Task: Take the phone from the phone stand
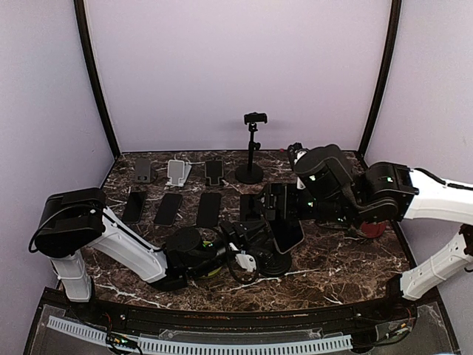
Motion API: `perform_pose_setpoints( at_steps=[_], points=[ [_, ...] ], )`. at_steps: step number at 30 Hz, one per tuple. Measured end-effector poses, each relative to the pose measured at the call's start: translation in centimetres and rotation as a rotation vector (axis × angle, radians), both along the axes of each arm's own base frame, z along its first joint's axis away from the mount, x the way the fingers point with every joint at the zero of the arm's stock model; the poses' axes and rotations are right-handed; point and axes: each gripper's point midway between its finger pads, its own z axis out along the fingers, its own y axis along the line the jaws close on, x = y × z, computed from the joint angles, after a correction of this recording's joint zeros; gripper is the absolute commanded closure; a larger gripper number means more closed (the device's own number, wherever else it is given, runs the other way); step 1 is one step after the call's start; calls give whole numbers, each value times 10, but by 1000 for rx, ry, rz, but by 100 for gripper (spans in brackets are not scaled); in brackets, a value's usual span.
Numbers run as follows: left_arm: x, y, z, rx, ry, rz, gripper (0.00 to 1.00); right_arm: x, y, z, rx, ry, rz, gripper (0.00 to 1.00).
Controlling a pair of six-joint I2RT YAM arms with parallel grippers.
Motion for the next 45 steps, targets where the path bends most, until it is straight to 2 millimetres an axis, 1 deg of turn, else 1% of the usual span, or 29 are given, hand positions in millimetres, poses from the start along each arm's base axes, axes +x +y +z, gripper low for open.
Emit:
perform_pose_setpoints(
  at_steps=[6, 9, 14, 18, 22, 26, 32, 35, 36, 40, 45],
  points=[
    [0, 0, 0, 1, 0, 0, 95, -4, 4, -11, -92, -22, 10, 0],
    [0, 0, 0, 1, 0, 0, 97, -4, 4, -15, -140, -40, 15, 1],
    [0, 0, 0, 2, -1, 0, 100, -5, 4, -18, -180, -59, 34, 0],
    [0, 0, 0, 2, -2, 0, 100, -5, 3, -19, -203, -71, 48, 3],
    [0, 0, 0, 2, -1, 0, 100, -4, 3, -23, -244, -82, 60, 3],
    [0, 0, 0, 3, -1, -1, 100, -3, 3, -28, -297, -90, 64, 7],
    [-1, 0, -1, 6, -4, -4, 100, -3, 1, -27, -330, -102, 68, 11],
    [-1, -1, -1, 7, -5, -4, 100, -3, 0, -28, -334, -101, 68, 1],
    [-1, -1, -1, 7, -6, -4, 100, -3, 0, -28, -334, -100, 69, 0],
    [-1, -1, -1, 9, -8, -3, 100, -5, -2, -30, -346, -92, 68, 2],
    [-1, -1, -1, 10, -10, -5, 100, -5, -3, -30, -351, -92, 70, 13]
  ],
)
